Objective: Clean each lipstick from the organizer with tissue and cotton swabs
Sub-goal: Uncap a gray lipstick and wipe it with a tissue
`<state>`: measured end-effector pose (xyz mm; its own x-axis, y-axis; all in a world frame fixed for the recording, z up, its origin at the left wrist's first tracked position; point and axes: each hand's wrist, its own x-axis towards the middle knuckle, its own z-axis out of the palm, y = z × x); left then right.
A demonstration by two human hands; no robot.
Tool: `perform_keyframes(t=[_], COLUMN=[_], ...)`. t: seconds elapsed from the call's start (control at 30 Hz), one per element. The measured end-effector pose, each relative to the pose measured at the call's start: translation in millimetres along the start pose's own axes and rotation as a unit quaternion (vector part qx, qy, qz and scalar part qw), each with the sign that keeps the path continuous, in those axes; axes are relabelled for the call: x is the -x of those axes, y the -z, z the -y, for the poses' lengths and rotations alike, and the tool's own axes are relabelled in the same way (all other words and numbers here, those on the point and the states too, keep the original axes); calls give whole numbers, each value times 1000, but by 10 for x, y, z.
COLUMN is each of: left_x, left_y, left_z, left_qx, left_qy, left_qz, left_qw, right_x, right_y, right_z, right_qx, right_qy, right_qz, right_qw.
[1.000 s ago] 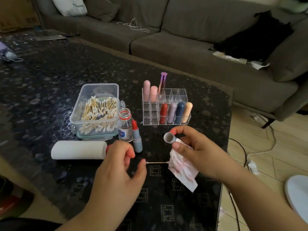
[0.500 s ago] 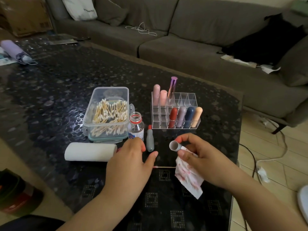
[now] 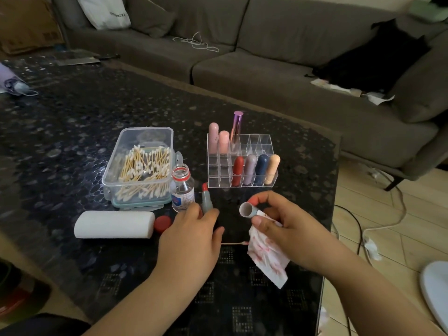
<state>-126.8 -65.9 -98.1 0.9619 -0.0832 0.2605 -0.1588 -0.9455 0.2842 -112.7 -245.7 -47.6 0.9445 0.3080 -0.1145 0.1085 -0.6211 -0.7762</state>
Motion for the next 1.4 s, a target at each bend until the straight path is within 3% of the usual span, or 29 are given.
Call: perform_keyframes(t=[0.13,0.27,0.37,0.53,0.67,0.77,0.9,0.97,1.03,1.1,1.2,1.3,1.4], left_x=[52,82,91,76,66,63,58,38,17,8,14,20,22], left_y=[21,105,233,342,344,412,420,391,356,340,314,292,289], left_z=[52,68,34,15,61,64,84,103,133,139,110,70,33], left_qx=[18,204,402,447,564,562,566,561,539,523,540,565,601], left_qy=[-17,-36,-41,-93,-32,-67,-63,-33,5,20,34,33,32], left_qz=[-13,-87,-34,-2,57,51,36,24,27,46,70,96,119], left_qw=[1000,974,914,890,823,823,821,827,842,851,838,819,790], right_x=[10,17,16,9,21,30,45,52,62,82,128,116,87], right_y=[2,-27,-96,-242,-244,-234,-215,-166,-98,-48,-63,-135,-187], right_z=[-7,0,31,71,104,124,189,251,248,245,228,203,161], right_qx=[-5,-97,-214,-301,-388,-418,-395,-334,-219,-138,-33,97,183], right_qy=[0,-2,13,43,56,63,1,-54,-55,-2,91,212,265], right_qz=[5,30,70,116,148,150,107,12,-93,-159,-185,-210,-223], right_qw=[1000,995,974,945,908,894,913,941,970,978,978,950,920])
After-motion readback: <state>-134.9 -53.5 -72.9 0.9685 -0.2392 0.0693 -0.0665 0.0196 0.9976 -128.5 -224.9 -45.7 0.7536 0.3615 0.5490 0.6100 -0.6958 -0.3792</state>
